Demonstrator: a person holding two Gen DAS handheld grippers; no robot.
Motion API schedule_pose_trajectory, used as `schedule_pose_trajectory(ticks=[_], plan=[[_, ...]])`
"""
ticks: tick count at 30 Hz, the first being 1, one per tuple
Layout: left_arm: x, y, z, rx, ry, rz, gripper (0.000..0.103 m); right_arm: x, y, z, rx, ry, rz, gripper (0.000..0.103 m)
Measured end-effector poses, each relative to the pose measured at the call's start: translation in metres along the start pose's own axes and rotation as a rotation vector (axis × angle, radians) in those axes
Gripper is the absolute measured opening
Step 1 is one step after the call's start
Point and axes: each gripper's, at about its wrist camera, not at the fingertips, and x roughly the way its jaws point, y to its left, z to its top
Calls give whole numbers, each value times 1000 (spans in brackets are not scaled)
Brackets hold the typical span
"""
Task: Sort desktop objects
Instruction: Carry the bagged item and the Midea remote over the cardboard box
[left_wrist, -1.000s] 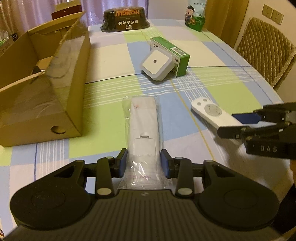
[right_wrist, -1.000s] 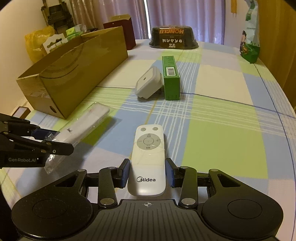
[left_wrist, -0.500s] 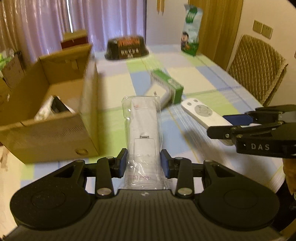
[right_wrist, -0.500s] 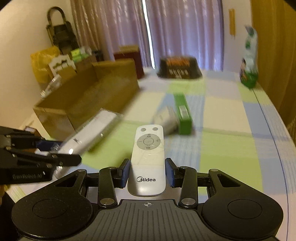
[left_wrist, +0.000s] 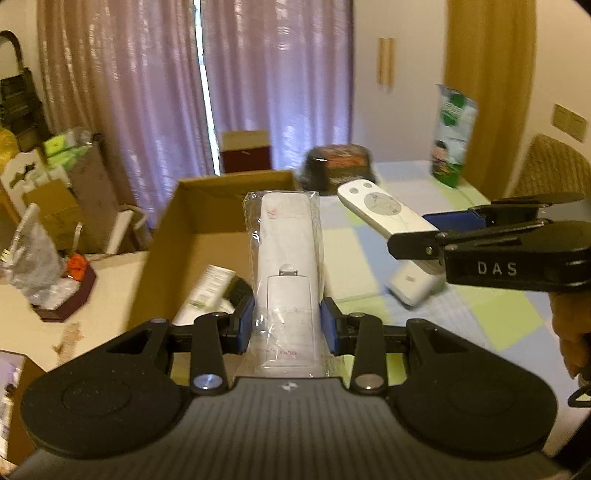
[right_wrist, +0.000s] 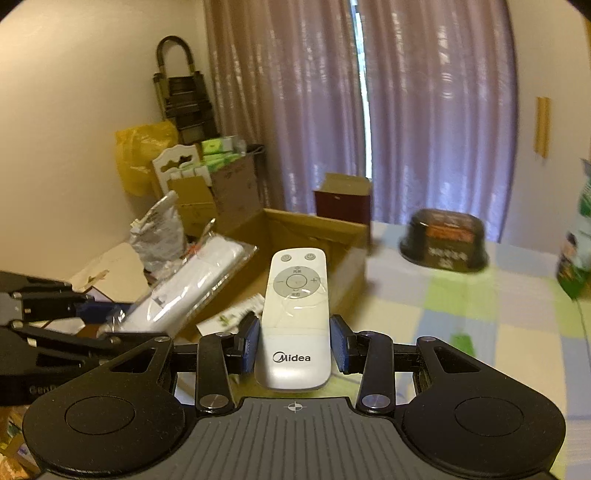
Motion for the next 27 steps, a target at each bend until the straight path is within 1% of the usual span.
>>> schedule_pose_trajectory(ticks=[5, 9, 13, 19, 27], plan=[[15, 35, 14, -5, 2, 48, 33, 44, 15, 12, -5, 37, 18, 40], [31, 52, 17, -8, 21, 59, 33, 71, 26, 14, -15, 64, 32, 40], [43, 62, 11, -17, 43, 55, 33, 89, 31, 13, -22, 85, 40, 40], [57, 72, 1, -33, 62, 46, 33, 101, 31, 7, -17, 106, 42, 40], [76, 77, -2, -50, 81, 33, 33, 115, 30, -1, -18, 132, 41, 40]])
